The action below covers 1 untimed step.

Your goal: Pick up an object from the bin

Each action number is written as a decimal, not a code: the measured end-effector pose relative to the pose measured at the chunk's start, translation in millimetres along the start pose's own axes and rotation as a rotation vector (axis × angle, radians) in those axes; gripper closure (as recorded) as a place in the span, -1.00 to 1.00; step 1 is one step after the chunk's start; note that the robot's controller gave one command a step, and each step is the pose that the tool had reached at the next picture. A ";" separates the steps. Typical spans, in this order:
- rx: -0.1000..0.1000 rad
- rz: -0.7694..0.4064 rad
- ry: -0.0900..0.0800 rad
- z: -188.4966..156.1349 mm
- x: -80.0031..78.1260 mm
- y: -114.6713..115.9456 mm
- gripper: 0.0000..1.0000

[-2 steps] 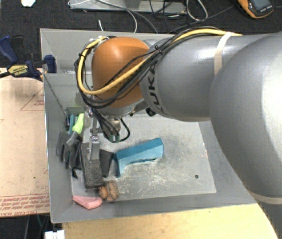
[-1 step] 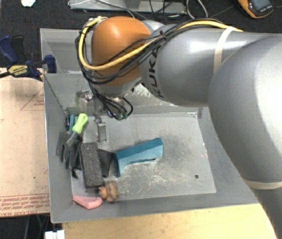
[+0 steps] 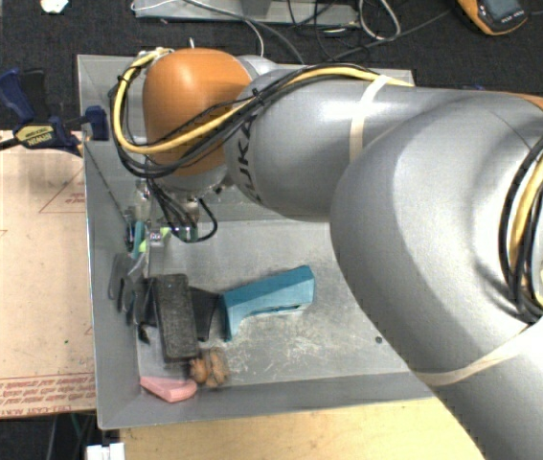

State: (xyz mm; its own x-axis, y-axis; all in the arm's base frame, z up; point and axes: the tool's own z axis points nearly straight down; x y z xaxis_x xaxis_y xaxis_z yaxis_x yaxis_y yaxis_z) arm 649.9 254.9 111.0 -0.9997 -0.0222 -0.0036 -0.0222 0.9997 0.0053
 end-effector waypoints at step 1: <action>-0.001 -0.466 -0.019 29.0 -0.4 -4.9 -1.00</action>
Offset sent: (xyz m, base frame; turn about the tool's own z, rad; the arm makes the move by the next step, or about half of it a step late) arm 0.0040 -0.0034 -0.0410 -0.1798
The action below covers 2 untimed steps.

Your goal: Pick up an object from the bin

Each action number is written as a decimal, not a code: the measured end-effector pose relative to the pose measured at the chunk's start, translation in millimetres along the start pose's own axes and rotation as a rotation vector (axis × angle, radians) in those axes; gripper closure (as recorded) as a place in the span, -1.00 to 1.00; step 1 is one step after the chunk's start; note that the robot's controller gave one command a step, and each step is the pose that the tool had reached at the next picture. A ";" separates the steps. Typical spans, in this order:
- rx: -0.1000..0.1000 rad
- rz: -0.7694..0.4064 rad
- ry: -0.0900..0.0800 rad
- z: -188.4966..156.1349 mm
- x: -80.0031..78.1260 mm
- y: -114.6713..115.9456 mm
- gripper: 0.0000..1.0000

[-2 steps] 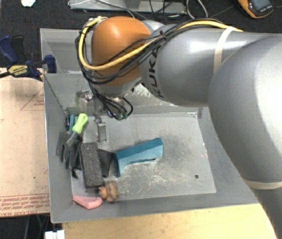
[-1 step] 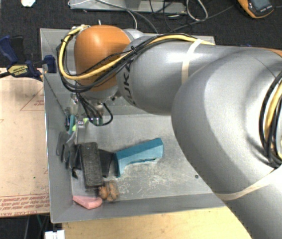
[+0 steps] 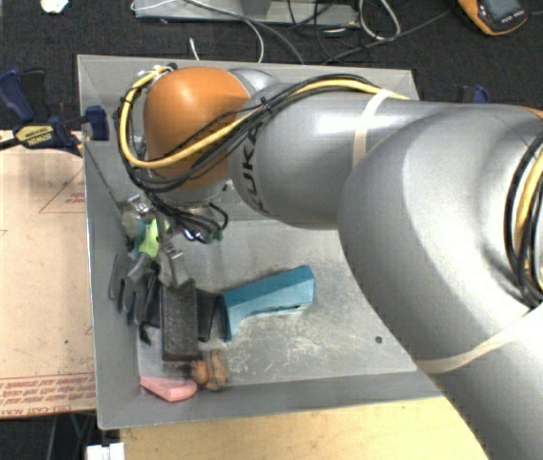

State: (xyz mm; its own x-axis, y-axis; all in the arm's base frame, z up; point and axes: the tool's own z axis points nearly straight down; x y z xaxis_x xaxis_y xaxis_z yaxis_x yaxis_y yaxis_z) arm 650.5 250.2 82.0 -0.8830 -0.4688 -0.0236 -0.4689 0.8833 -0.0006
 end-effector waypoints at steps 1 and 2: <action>-0.002 0.287 0.011 10.6 -4.4 -0.8 1.00; -0.002 0.287 0.011 10.6 -4.4 -0.8 1.00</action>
Offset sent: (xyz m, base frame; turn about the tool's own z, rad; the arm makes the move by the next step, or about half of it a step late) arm 0.0000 0.0000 0.0000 0.0000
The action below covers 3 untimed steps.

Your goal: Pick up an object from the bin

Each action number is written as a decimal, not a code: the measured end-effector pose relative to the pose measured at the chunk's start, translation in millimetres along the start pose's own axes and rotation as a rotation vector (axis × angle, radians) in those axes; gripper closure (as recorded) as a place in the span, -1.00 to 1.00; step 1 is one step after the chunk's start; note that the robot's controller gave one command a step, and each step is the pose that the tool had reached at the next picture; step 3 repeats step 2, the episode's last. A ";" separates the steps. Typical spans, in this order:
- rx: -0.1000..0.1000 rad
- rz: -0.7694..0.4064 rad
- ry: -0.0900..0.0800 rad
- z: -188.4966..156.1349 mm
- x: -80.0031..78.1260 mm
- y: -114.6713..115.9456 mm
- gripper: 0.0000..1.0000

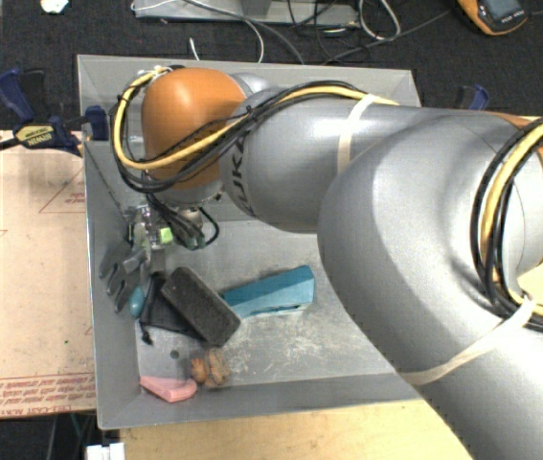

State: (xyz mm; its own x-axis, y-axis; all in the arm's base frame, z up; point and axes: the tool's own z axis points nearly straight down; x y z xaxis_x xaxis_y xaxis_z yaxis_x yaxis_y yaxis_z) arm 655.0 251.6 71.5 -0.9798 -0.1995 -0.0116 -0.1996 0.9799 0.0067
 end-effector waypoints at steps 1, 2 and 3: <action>-0.001 0.001 0.000 -7.6 0.5 0.1 1.00; 0.000 0.000 0.006 -51.4 1.6 0.6 1.00; 0.000 0.000 0.006 -51.4 1.6 0.6 1.00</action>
Offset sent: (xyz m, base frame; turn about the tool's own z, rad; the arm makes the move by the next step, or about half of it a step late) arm -0.0005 -0.0001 0.1045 0.0005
